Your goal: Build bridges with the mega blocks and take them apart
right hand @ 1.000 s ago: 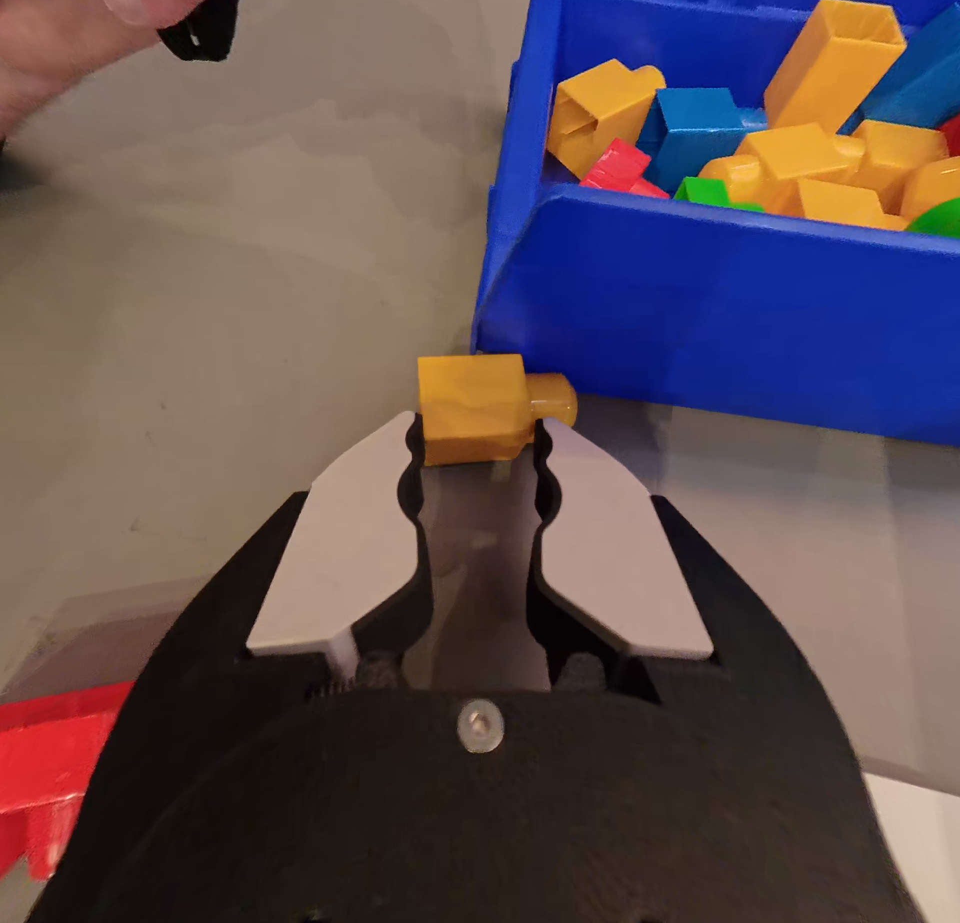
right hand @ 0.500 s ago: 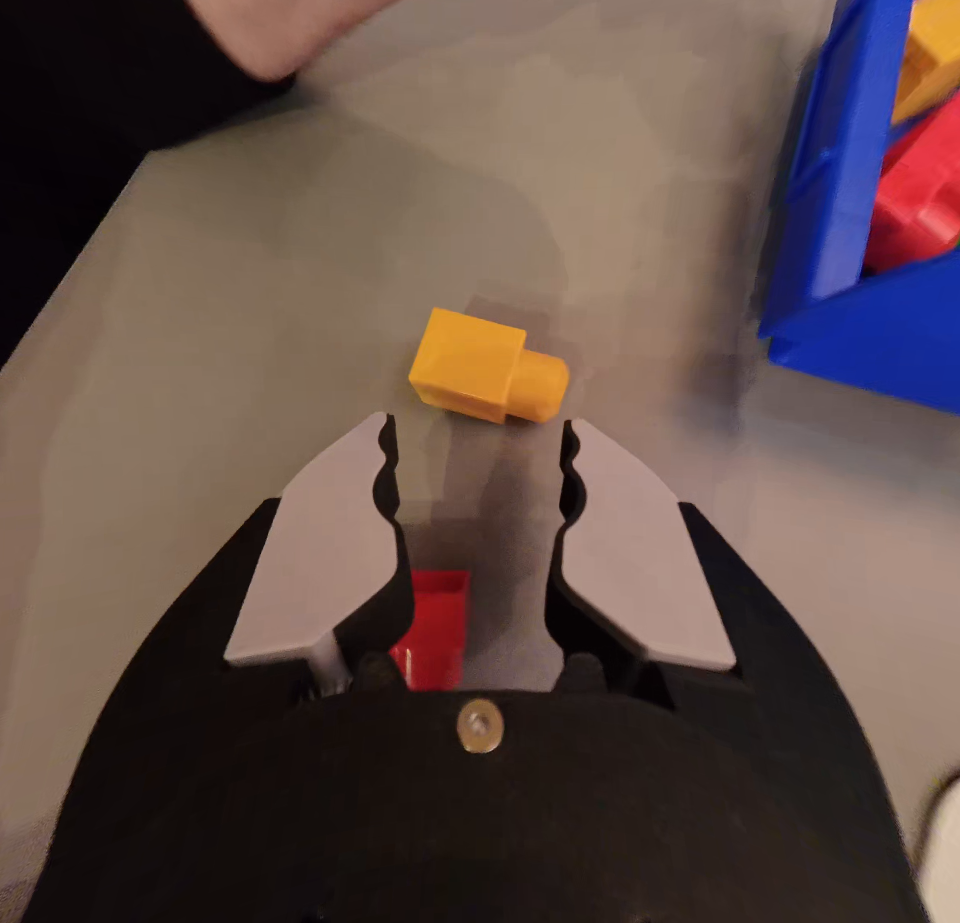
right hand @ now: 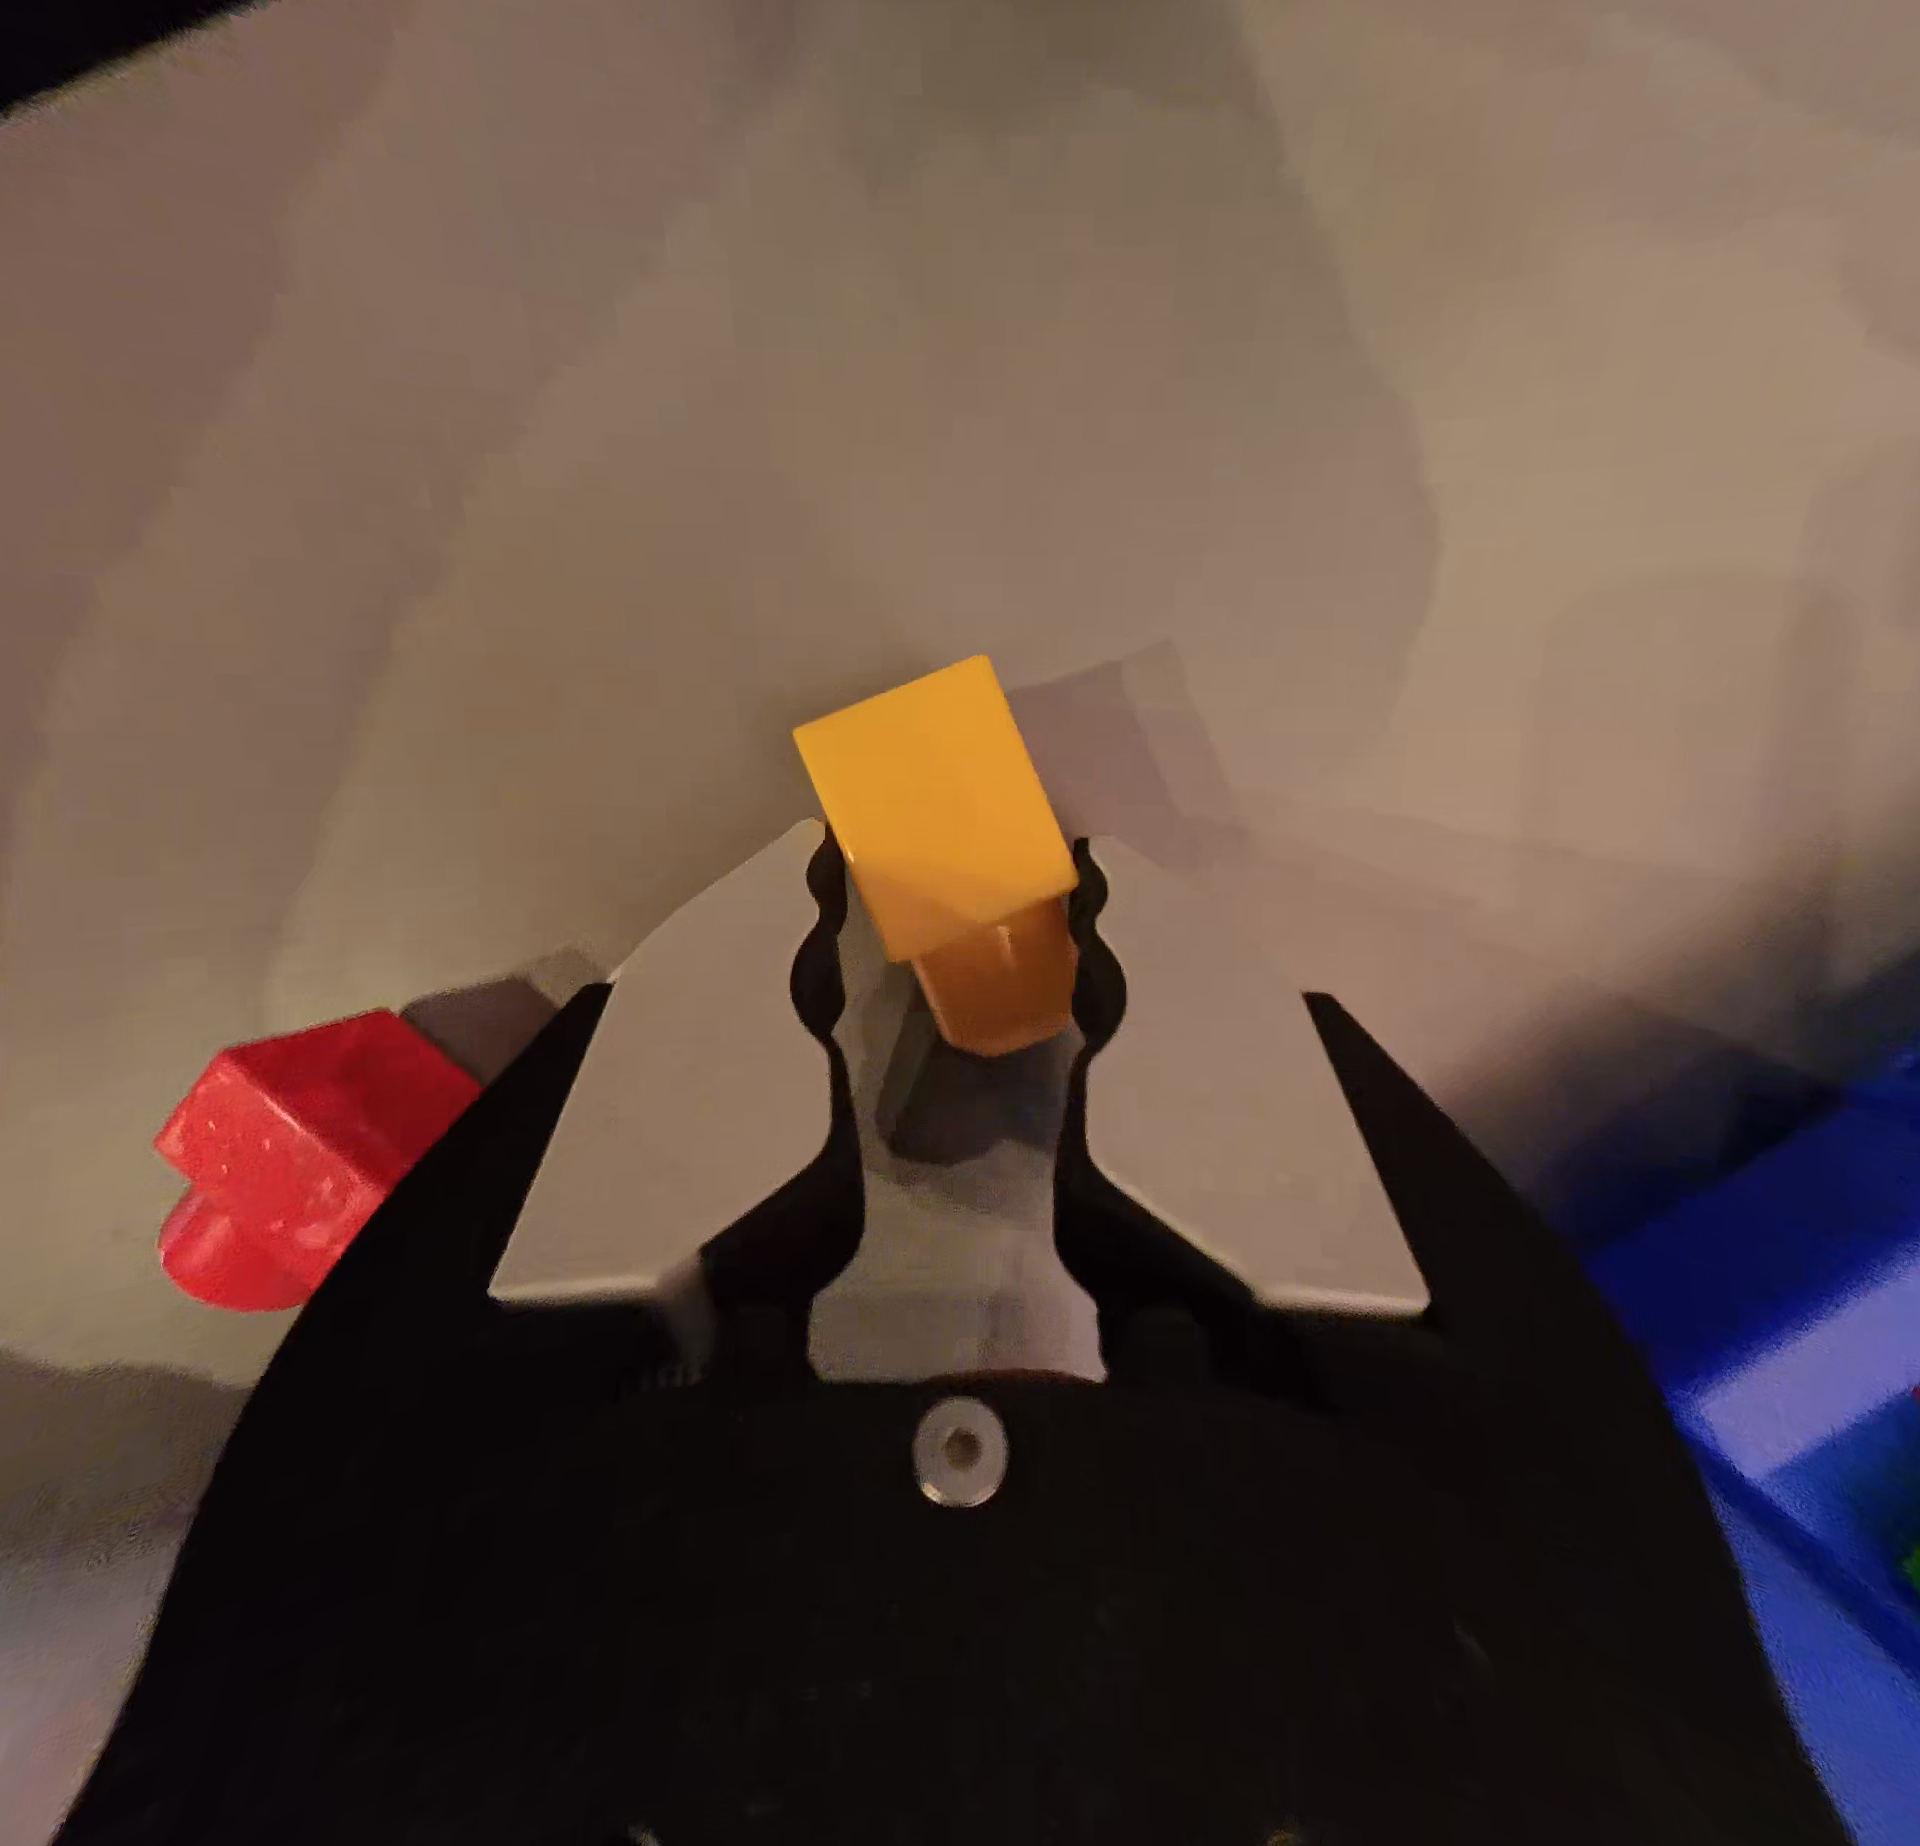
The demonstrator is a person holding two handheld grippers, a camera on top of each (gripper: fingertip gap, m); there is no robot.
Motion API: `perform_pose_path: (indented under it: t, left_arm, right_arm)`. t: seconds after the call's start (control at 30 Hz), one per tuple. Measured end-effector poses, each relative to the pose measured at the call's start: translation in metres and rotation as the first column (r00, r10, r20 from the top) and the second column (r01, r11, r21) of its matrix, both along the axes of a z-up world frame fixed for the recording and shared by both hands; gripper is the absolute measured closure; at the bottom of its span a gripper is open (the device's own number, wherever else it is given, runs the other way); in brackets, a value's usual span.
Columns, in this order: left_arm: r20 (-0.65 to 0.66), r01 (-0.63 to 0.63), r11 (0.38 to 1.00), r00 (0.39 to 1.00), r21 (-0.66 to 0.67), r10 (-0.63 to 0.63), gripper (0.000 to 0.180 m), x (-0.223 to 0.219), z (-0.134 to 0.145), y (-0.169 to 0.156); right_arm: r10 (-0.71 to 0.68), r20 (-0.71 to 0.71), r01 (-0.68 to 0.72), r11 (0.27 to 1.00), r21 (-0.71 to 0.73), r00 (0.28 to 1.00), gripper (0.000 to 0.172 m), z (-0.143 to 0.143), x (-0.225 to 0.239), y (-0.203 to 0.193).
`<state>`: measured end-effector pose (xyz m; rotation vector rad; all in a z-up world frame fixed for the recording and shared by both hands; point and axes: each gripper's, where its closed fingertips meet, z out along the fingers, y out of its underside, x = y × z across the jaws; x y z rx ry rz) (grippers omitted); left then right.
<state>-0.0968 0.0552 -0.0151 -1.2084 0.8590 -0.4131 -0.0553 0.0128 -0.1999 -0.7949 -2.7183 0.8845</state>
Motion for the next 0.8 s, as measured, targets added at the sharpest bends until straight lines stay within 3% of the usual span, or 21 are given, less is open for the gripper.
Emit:
perform_pose_path:
  t: [0.1, 0.2, 0.37, 0.47, 0.8]
  left_arm:
    - [-0.005, 0.012, 1.000, 1.000, 0.007, -0.012, 0.179, -0.001, 0.001, -0.002]
    - [-0.015, 0.040, 0.999, 0.999, 0.027, -0.039, 0.179, 0.003, 0.003, -0.008]
    - [-0.094, 0.086, 0.995, 0.992, 0.052, -0.081, 0.179, 0.025, 0.000, -0.017]
    - [-0.135, 0.113, 0.992, 0.985, 0.054, -0.105, 0.179, 0.041, -0.004, -0.020]
    - [-0.186, 0.181, 0.981, 0.968, 0.067, -0.166, 0.179, 0.064, -0.007, -0.031]
  right_arm:
    - [-0.079, -0.069, 0.075, 0.996, -0.057, 0.994, 0.130, 0.010, -0.002, -0.002]
    - [-0.229, -0.204, 0.210, 0.971, -0.113, 0.952, 0.130, 0.044, 0.003, 0.012]
    - [-0.546, -0.447, 0.467, 0.838, -0.283, 0.709, 0.131, 0.134, 0.017, 0.053]
    - [-0.599, -0.514, 0.518, 0.797, -0.310, 0.614, 0.131, 0.165, 0.025, 0.061]
    - [-0.544, -0.538, 0.527, 0.825, -0.203, 0.644, 0.131, 0.166, 0.022, 0.045]
